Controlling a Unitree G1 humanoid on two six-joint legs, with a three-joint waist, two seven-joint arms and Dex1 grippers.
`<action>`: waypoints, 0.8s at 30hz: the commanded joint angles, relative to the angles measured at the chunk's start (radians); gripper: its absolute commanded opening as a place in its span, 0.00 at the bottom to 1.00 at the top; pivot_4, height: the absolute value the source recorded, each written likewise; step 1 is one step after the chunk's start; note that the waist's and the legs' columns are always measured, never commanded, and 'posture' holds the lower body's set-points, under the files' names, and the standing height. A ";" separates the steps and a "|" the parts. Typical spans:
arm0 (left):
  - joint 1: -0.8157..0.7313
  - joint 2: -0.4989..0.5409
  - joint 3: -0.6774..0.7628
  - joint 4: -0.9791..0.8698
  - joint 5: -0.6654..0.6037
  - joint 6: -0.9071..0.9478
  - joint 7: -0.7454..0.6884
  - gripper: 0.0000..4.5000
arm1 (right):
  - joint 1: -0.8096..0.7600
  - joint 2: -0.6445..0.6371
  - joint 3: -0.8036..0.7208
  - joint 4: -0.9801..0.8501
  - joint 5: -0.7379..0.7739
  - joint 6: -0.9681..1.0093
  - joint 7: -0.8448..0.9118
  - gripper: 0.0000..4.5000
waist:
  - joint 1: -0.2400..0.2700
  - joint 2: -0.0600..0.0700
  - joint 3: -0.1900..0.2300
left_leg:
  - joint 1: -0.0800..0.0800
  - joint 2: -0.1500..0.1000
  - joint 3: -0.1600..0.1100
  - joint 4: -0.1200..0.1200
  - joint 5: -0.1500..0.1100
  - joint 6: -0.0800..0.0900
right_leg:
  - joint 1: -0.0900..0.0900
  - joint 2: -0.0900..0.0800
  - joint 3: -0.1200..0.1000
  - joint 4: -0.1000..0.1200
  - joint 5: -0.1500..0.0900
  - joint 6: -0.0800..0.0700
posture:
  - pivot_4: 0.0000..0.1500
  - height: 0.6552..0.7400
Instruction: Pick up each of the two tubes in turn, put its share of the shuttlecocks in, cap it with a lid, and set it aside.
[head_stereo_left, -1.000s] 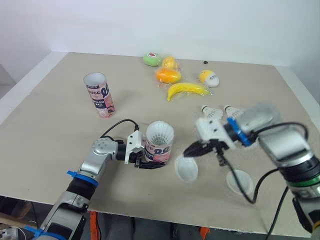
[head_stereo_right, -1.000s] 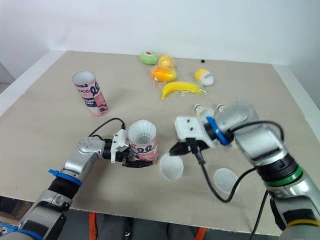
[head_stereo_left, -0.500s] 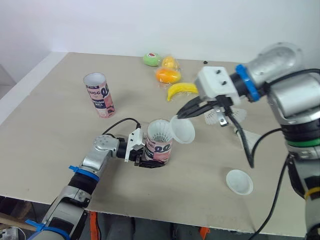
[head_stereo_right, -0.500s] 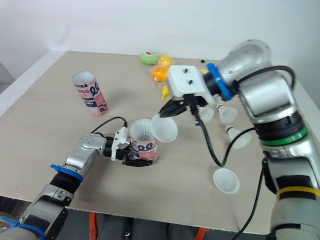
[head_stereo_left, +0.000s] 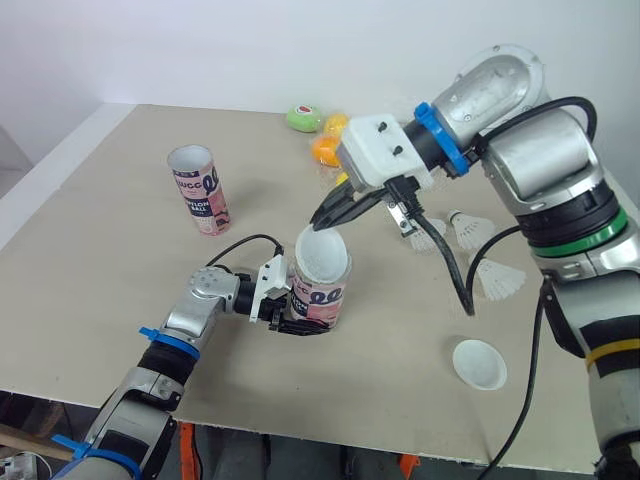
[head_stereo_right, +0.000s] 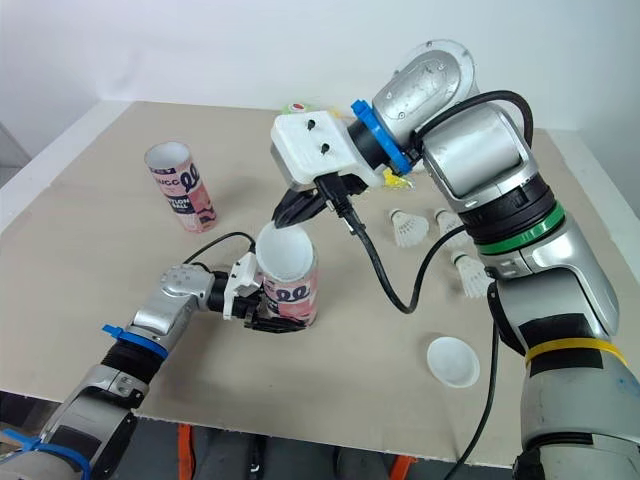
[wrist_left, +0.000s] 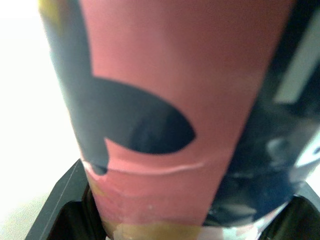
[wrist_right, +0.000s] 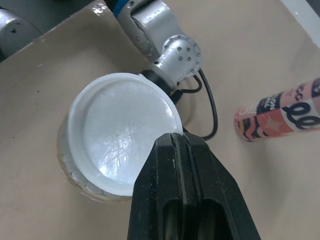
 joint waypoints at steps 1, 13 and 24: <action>0.025 0.018 -0.044 0.030 0.049 0.010 -0.013 0.69 | -0.030 -0.037 0.022 -0.035 0.029 -0.030 0.041 0.03 | 0.000 0.000 0.000 | 0.000 0.000 0.000 0.000 0.000 0.000 | 0.000 0.000 0.000 0.000 0.000 0.000 | 1.00 0.46; 0.021 0.012 -0.049 0.043 0.053 0.002 -0.014 0.69 | -0.136 -0.028 0.075 0.083 0.057 -0.085 0.041 0.03 | 0.000 0.000 0.000 | 0.000 0.000 0.000 0.000 0.000 0.000 | 0.000 0.000 0.000 0.000 0.000 0.000 | 1.00 0.46; 0.020 0.013 -0.045 0.057 0.055 -0.008 -0.009 0.69 | -0.133 -0.075 0.137 0.037 0.109 -0.104 0.041 0.03 | 0.000 0.000 0.000 | 0.000 0.000 0.000 0.000 0.000 0.000 | 0.000 0.000 0.000 0.000 0.000 0.000 | 1.00 0.46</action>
